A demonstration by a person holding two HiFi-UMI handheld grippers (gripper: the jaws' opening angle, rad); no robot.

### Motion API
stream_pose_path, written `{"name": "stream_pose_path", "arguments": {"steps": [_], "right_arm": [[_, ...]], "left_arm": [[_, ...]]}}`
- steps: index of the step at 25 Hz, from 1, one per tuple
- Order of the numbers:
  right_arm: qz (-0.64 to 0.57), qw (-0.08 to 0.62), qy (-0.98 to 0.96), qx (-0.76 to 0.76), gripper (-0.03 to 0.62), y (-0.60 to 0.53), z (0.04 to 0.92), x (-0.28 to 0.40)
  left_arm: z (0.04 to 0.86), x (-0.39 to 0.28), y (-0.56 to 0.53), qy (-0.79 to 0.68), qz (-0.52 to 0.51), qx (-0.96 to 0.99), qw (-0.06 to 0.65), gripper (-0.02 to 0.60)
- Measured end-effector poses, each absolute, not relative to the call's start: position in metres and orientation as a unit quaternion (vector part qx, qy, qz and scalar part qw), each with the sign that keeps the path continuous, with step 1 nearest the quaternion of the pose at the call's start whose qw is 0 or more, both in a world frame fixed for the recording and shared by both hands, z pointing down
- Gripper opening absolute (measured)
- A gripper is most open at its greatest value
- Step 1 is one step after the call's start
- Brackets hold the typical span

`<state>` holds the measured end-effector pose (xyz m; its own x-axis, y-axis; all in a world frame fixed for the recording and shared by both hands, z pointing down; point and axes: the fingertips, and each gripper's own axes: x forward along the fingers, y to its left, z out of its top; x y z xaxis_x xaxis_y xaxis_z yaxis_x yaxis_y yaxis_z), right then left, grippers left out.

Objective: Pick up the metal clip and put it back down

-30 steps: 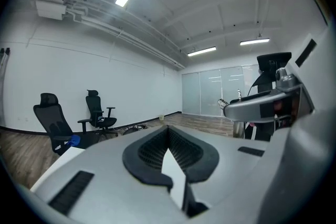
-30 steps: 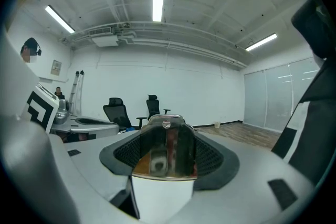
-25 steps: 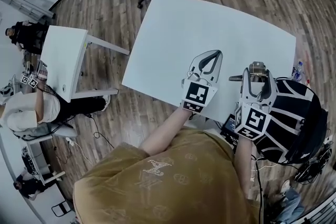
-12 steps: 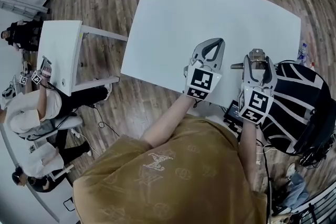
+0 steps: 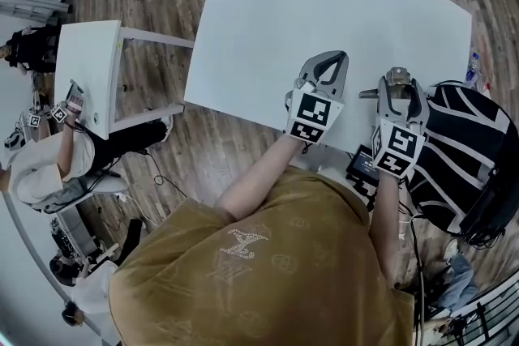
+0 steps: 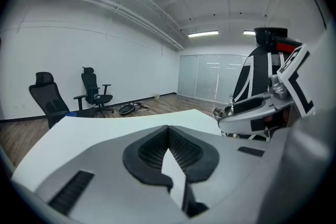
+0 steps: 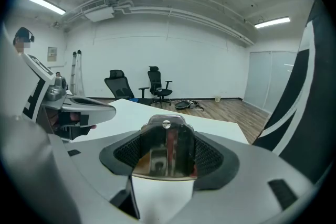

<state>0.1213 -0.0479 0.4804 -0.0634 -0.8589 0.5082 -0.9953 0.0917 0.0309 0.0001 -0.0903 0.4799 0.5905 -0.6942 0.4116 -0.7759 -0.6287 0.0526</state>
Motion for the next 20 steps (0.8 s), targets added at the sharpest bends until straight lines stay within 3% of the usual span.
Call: {"name": "stream_pose_path", "arguments": {"steps": [20], "right_arm": [[0.234,0.276,-0.692,0.625,0.290,-0.044,0.567,0.117]], "left_arm": [[0.542,0.001,-0.086,-0.403,0.230,0.872,0.158,0.006]]}}
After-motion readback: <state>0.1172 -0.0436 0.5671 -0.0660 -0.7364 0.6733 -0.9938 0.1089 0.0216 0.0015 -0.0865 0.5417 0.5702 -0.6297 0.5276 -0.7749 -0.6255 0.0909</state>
